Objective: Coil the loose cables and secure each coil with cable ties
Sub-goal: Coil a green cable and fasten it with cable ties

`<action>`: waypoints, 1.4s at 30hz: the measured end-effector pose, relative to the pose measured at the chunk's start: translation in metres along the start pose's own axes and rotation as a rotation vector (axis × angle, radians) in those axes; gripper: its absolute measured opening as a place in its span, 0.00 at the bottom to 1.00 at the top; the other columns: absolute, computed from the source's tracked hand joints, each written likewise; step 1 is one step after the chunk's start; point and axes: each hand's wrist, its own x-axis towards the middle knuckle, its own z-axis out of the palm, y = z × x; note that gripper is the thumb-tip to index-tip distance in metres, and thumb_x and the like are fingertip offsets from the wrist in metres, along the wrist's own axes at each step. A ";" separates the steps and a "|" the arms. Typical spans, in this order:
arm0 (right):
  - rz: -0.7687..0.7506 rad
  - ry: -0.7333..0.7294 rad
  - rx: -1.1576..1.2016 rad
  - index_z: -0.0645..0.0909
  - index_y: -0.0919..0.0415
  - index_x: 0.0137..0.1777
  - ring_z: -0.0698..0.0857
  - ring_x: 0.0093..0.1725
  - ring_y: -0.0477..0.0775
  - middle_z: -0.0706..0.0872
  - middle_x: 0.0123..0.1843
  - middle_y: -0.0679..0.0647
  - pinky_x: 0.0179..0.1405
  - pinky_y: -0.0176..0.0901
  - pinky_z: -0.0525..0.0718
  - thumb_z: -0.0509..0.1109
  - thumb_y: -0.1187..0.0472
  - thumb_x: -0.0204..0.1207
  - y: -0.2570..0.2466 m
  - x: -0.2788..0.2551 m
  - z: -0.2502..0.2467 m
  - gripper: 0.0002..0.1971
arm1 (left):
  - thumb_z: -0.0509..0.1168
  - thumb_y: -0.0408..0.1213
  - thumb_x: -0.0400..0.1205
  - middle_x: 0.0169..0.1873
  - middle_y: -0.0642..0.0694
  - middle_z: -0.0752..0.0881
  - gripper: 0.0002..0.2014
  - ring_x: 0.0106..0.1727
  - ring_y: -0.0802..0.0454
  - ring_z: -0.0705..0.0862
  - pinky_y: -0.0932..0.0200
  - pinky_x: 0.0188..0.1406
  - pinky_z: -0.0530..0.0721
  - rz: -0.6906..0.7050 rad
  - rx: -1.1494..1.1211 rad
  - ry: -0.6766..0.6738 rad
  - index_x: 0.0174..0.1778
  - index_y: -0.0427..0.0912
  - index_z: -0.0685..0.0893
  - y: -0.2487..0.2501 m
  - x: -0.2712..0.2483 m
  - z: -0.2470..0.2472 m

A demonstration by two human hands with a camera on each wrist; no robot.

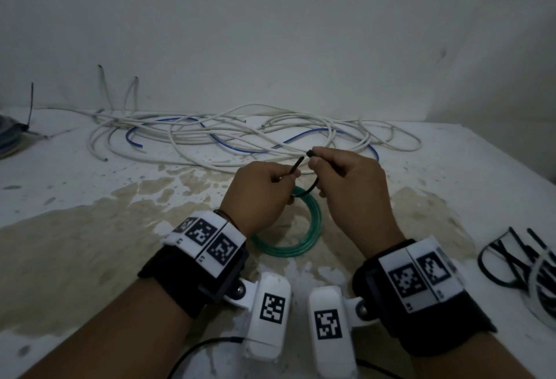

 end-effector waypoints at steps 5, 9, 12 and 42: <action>-0.022 -0.012 -0.040 0.88 0.59 0.55 0.81 0.33 0.40 0.82 0.32 0.37 0.44 0.43 0.85 0.70 0.63 0.78 -0.001 -0.001 0.000 0.09 | 0.62 0.35 0.83 0.25 0.57 0.85 0.10 0.32 0.63 0.85 0.72 0.32 0.77 0.021 0.020 -0.009 0.51 0.44 0.90 0.002 -0.001 0.000; -0.019 -0.016 -0.057 0.89 0.59 0.53 0.82 0.35 0.40 0.84 0.33 0.39 0.46 0.45 0.86 0.70 0.62 0.77 -0.001 -0.001 0.000 0.08 | 0.62 0.36 0.83 0.24 0.57 0.85 0.10 0.30 0.63 0.85 0.71 0.30 0.77 0.035 0.023 -0.013 0.48 0.42 0.91 0.003 -0.002 -0.001; -0.018 0.004 -0.047 0.89 0.59 0.54 0.81 0.35 0.38 0.83 0.34 0.40 0.47 0.41 0.85 0.70 0.62 0.78 -0.001 0.000 0.000 0.09 | 0.62 0.36 0.83 0.24 0.57 0.85 0.10 0.29 0.66 0.84 0.70 0.29 0.78 0.035 0.023 -0.021 0.49 0.43 0.90 0.004 -0.003 -0.001; 0.153 -0.098 0.203 0.85 0.59 0.40 0.80 0.27 0.38 0.85 0.30 0.48 0.26 0.27 0.75 0.72 0.65 0.75 -0.005 0.003 -0.011 0.03 | 0.60 0.43 0.82 0.38 0.49 0.89 0.12 0.40 0.55 0.84 0.63 0.40 0.79 0.153 0.102 -0.005 0.50 0.47 0.89 0.009 -0.007 0.009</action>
